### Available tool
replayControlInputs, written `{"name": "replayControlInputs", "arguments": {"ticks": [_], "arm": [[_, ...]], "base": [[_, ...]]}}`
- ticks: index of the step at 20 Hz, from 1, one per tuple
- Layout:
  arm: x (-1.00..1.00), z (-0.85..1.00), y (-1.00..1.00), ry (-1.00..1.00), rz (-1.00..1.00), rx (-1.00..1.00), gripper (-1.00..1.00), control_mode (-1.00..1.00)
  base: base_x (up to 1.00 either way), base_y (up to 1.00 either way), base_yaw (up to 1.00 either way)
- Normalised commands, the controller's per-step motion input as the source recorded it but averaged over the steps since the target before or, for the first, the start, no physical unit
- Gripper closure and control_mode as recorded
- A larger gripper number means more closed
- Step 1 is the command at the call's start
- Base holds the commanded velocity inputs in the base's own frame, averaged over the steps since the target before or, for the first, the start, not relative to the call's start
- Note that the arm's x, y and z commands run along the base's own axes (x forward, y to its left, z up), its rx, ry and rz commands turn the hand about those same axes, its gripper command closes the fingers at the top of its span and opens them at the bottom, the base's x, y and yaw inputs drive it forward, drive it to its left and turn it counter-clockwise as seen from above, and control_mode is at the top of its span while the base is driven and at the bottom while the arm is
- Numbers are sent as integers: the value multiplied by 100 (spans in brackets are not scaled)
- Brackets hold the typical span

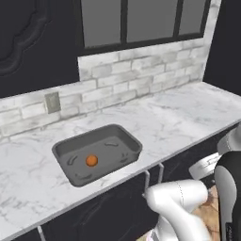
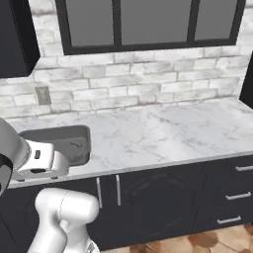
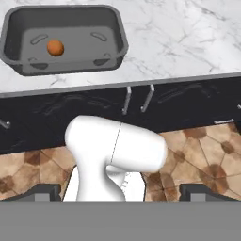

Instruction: Pick up both tangerines from the fridge and place them inside the tupperware on the counter.

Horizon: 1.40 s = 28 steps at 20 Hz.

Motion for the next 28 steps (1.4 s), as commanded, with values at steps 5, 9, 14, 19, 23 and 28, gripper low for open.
{"name": "replayControlInputs", "arguments": {"ticks": [5,9,14,19,23,28], "arm": [[0,0,0,0,0,0,-100,100],[0,0,0,0,0,0,-100,100],[0,0,0,0,0,0,-100,100],[0,0,0,0,0,0,-100,100],[0,0,0,0,0,0,-100,100],[0,0,0,0,0,0,-100,100]], "base": [[0,-100,-23],[0,-100,-12],[7,-100,-12],[18,-100,-15],[29,-100,-16],[44,-95,-11]]}}
